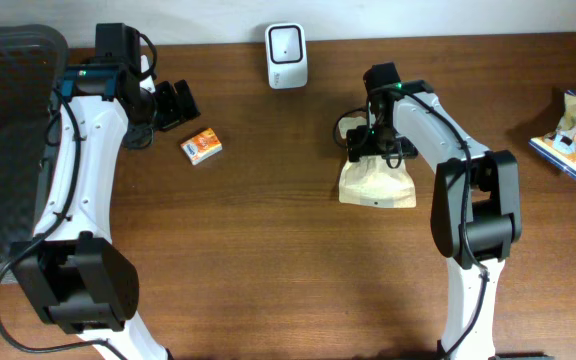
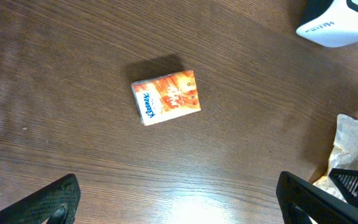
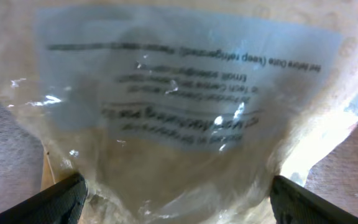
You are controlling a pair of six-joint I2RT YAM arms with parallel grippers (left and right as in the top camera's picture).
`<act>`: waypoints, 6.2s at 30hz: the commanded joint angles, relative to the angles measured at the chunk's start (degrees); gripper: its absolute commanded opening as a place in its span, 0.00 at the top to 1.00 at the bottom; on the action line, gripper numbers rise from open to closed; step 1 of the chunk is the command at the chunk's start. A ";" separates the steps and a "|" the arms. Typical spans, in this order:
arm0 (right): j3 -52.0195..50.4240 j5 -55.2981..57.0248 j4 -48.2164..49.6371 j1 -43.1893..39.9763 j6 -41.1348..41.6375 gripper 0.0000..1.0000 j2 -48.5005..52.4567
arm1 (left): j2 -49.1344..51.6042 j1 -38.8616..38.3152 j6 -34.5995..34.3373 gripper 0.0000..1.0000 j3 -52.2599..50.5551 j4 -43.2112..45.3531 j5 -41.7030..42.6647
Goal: Scan the item barcode
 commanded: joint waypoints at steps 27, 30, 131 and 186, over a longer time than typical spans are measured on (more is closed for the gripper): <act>11.30 -2.60 -10.67 0.15 0.96 0.96 2.23 | -0.46 0.09 0.68 0.01 0.13 -0.11 -0.44; 11.30 -2.60 -11.23 0.15 0.96 0.96 2.23 | -0.46 0.09 0.70 0.01 0.13 -0.11 -0.46; 29.40 1.16 33.97 11.98 3.26 0.96 11.43 | -0.46 -0.09 0.68 0.01 0.13 -0.11 -0.44; 29.51 -13.97 -9.62 -33.31 8.00 0.49 -6.71 | -0.46 -0.20 0.68 0.01 0.13 -0.11 -0.44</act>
